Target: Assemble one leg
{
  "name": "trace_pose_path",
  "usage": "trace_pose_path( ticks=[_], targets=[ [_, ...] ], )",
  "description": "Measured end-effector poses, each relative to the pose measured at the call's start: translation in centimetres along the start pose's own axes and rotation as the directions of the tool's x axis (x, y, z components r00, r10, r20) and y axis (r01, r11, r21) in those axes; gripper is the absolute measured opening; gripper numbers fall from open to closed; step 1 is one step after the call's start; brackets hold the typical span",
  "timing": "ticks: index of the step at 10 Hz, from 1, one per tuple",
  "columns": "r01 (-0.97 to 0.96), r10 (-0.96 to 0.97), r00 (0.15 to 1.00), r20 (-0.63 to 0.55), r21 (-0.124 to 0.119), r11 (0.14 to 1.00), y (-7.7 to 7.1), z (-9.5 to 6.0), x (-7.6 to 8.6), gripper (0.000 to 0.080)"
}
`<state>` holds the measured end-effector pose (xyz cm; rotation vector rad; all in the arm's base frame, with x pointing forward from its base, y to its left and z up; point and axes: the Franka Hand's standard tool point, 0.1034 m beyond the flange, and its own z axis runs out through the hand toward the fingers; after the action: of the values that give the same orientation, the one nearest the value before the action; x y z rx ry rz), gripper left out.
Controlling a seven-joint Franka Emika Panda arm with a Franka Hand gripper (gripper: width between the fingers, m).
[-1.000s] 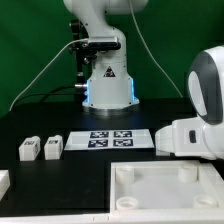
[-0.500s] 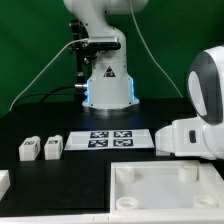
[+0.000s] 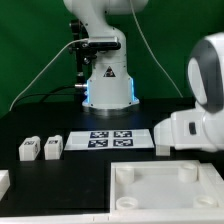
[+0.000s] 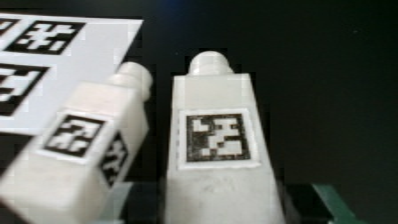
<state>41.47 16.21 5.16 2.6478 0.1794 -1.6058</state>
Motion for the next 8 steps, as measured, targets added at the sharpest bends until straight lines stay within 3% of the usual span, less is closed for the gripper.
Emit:
trace_pose_path(
  ticks=[1, 2, 4, 5, 6, 8],
  targets=[
    [0.028, -0.028, 0.998, -0.06, 0.011, 1.0, 0.7, -2.0, -0.1, 0.0291],
    [0.047, -0.042, 0.98, -0.192, 0.019, 0.999, 1.6, -4.7, -0.5, 0.0292],
    [0.073, -0.059, 0.933, -0.354, 0.028, 0.997, 3.2, -8.4, -2.0, 0.0292],
    [0.082, -0.06, 0.89, -0.452, 0.03, 0.996, 3.8, -11.0, -2.1, 0.0292],
    [0.081, -0.054, 0.858, -0.512, 0.031, 0.996, 4.3, -12.8, -2.7, 0.0292],
    [0.07, -0.03, 0.715, -0.698, 0.029, 0.997, 4.4, -15.7, -2.8, 0.0292]
  ],
)
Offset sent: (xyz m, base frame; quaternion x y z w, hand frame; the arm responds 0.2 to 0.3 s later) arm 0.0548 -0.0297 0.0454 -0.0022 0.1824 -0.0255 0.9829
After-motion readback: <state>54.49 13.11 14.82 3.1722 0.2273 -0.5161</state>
